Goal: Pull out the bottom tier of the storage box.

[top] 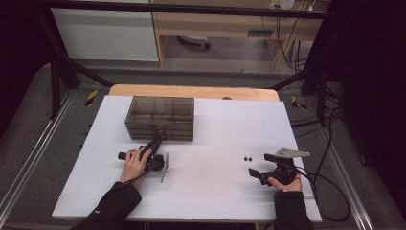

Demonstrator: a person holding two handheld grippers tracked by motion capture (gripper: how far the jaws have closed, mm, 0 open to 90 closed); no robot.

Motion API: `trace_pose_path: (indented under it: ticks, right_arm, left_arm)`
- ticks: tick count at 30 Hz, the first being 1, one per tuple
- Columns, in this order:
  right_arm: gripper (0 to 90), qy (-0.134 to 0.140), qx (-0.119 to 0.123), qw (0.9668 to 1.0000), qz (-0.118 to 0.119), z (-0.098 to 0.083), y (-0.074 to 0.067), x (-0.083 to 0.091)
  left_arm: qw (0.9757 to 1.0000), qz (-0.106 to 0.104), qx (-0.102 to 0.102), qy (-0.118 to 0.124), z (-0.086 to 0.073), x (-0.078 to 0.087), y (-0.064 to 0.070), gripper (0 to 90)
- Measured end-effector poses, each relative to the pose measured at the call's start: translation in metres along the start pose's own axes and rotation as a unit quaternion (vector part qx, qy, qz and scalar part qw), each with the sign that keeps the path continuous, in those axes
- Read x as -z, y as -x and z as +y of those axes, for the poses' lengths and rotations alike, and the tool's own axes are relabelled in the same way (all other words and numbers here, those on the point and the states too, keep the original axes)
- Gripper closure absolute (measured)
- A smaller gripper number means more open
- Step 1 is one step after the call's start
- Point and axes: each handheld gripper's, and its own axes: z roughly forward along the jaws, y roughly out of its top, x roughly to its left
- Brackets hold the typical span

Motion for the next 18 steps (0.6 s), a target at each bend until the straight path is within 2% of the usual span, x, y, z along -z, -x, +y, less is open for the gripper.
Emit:
trace_pose_path:
  ticks: [12,18]
  right_arm:
    - [0.6,0.001,0.001,1.0,0.001,0.0002,0.0001,0.0005]
    - [0.6,0.002,0.0,1.0,0.001,0.0003,-0.0001,0.0007]
  left_arm:
    - [1.0,0.001,-0.008,0.0,0.0007,0.0,0.0003,80.3]
    - [0.9998,0.008,-0.016,0.0,0.0013,0.0009,0.0008,80.6]
